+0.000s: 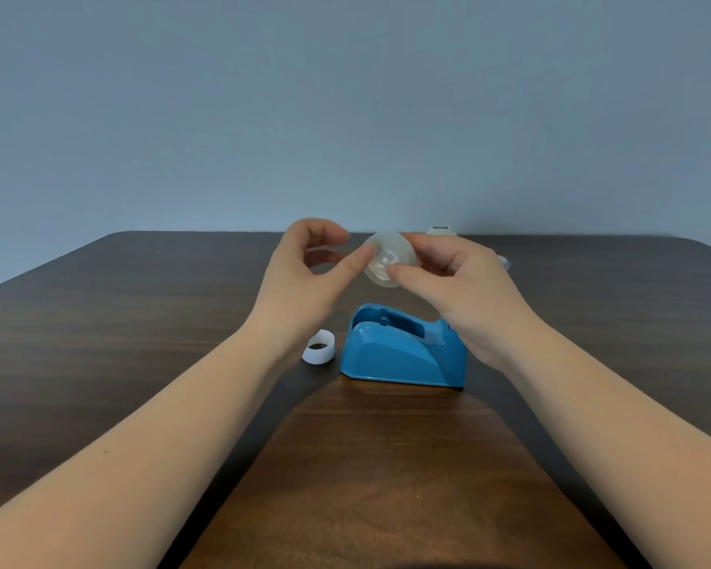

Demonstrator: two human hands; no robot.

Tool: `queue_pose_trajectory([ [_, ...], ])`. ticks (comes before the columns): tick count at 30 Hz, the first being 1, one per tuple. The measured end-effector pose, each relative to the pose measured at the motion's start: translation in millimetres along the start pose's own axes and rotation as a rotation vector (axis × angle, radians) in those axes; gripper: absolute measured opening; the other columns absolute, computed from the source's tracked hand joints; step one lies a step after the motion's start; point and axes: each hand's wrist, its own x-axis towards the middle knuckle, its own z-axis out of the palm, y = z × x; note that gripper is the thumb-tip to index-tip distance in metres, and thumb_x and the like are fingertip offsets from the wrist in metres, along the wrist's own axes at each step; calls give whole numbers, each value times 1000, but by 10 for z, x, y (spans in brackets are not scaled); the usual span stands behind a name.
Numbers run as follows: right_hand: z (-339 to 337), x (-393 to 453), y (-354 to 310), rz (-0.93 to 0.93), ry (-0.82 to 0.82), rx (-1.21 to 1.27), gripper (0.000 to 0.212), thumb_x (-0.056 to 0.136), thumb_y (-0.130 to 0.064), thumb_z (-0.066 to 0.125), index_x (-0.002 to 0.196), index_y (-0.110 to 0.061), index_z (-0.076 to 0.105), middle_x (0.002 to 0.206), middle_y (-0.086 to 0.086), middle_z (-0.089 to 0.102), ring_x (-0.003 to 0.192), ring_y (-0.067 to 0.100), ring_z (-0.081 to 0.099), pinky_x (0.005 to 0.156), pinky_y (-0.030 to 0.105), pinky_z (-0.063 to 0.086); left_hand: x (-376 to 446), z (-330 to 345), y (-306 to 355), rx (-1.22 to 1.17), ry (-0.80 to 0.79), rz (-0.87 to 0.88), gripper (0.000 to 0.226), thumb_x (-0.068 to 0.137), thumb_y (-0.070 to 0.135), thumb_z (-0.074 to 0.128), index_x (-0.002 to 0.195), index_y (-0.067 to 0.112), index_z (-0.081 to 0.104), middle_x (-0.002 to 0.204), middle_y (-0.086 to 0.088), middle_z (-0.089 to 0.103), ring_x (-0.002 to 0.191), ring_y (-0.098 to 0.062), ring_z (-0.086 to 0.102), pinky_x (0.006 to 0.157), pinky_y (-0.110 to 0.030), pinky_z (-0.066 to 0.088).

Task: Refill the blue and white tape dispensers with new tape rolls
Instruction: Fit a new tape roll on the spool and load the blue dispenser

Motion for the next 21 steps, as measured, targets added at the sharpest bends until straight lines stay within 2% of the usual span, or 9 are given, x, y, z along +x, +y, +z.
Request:
queue_pose_trajectory([
  [2,-27,10,8,43,-46,12,25,83,-22,68,107,-30,70,96,-15,74,94,-1,65,86,20,52,12,-35,-21,-161,-135,-81,41,77,30,71,117,29,60,118,7,64,106,-8,64,86,-26,54],
  [5,-45,11,7,65,-84,5,26,84,-23,67,108,-29,70,100,-13,74,97,4,66,92,29,52,7,-29,-50,-278,-266,-163,42,75,26,68,114,12,68,112,-5,72,107,-18,67,91,-29,53],
  [7,-54,12,2,61,-93,-4,27,83,-23,67,110,-29,69,102,-13,74,98,4,66,91,28,52,3,-21,-57,-297,-253,-149,41,73,25,69,110,9,70,108,-7,74,105,-19,68,91,-28,53],
  [11,-54,16,-9,46,-118,-29,28,83,-23,68,110,-28,68,102,-14,74,95,-1,67,83,17,53,8,-39,-61,-283,-261,-135,39,68,27,72,103,11,73,104,-7,75,103,-18,69,91,-27,53],
  [18,-66,16,-21,60,-133,-94,34,80,-26,70,114,-24,67,106,-10,72,99,5,65,92,28,51,52,-70,-69,-294,-293,-181,32,64,25,74,93,14,76,97,-5,77,97,-16,70,85,-24,54],
  [21,-112,23,-7,70,-173,-109,31,79,-26,71,110,-28,67,102,-12,72,97,3,66,88,24,52,62,-68,-75,-336,-334,-228,29,64,22,74,91,11,76,94,-5,77,93,-15,71,79,-21,55],
])
